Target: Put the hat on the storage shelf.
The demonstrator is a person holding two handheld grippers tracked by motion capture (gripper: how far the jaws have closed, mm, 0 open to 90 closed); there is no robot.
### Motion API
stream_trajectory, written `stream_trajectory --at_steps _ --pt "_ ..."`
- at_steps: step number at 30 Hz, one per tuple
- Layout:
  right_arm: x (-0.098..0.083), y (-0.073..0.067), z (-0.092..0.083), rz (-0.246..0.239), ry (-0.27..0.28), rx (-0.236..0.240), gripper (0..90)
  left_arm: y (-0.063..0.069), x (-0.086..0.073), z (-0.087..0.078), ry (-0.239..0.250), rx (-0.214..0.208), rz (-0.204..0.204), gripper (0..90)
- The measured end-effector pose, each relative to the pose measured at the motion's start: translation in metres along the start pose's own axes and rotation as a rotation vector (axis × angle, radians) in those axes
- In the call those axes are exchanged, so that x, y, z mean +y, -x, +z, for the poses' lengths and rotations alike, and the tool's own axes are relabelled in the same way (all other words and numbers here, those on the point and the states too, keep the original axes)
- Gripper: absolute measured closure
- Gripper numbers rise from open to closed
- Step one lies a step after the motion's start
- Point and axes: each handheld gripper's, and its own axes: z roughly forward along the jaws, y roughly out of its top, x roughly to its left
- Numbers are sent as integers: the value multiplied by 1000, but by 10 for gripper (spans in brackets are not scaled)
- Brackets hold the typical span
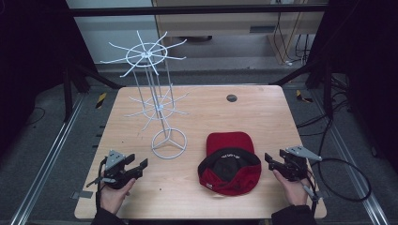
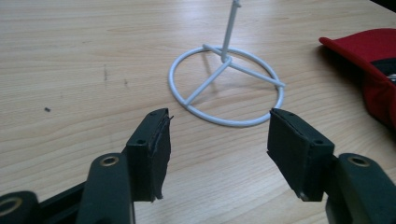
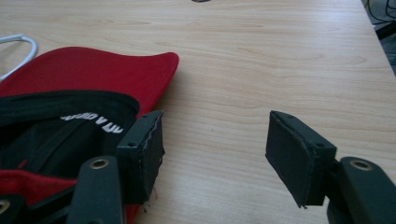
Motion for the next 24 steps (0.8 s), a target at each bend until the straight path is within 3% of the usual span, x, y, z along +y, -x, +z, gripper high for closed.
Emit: stream_trajectory --at_steps 5,10,16,24 --pt "-3 -3 -6 13 -3 14 379 10 0 0 -2 -25 11 411" --pt "-2 -5 -5 3 -2 39 401 25 3 1 -10 -61 64 412" --pt "-1 -7 -6 -21 -13 62 419 38 9 11 -33 -101 100 387" --pt "-5 -9 -13 -23 -10 90 453 66 26 18 -38 -157 171 379"
